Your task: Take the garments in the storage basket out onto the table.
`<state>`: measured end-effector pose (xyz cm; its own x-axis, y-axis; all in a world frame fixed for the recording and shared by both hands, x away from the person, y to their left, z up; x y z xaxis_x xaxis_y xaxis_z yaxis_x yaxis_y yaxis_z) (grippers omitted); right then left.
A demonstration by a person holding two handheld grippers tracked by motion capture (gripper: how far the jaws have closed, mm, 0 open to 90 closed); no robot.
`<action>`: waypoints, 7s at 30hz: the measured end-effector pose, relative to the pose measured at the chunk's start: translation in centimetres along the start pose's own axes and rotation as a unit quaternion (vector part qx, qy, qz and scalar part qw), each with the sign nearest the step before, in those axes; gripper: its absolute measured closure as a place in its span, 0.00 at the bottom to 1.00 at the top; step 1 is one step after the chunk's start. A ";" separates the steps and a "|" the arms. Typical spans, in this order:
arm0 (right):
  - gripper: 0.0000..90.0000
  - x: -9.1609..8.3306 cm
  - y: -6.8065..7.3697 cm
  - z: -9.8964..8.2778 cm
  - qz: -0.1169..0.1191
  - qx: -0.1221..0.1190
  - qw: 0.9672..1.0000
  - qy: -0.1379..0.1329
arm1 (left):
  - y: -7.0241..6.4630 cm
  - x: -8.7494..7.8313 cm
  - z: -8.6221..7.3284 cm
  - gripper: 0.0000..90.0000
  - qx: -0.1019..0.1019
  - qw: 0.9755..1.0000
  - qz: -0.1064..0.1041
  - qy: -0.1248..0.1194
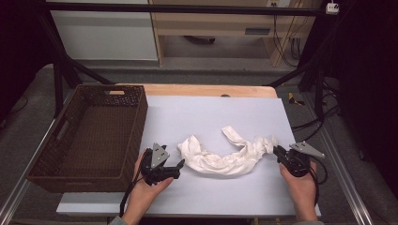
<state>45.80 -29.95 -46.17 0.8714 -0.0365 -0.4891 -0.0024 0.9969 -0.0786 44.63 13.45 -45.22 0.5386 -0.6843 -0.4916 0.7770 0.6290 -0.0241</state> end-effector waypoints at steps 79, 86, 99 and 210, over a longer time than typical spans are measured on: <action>0.37 -3.9 17.7 -1.2 0.212 -0.197 0.957 0.011 | 0.9 0.1 -0.4 0.19 -0.014 1.000 0.014 0.009; 0.68 -3.2 18.4 -1.4 0.207 -0.216 0.954 0.019 | 0.9 -0.2 -0.2 0.19 -0.012 1.000 0.017 0.007; 0.99 -2.6 20.0 -1.2 0.232 -0.202 0.951 0.032 | 1.0 -0.5 0.3 0.20 -0.005 1.000 0.015 0.000; 0.90 -1.2 12.9 0.5 0.156 -0.126 0.978 0.060 | -0.8 1.2 -2.5 0.87 0.019 0.995 -0.036 0.086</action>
<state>44.98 -17.00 -46.14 0.7457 0.2438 -0.6201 -0.3927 0.9127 -0.1134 43.79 13.04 -47.98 0.4197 -0.6523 -0.6311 0.8252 0.5639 -0.0341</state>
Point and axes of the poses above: each handheld gripper's, and its own axes: x roughly forward along the jaws, z roughly out of its top, y roughly to its left, the point moved 1 cm from there along x, roughly forward along the jaws, and after that the axes turned 15 degrees about -z, right-handed, at the moved point
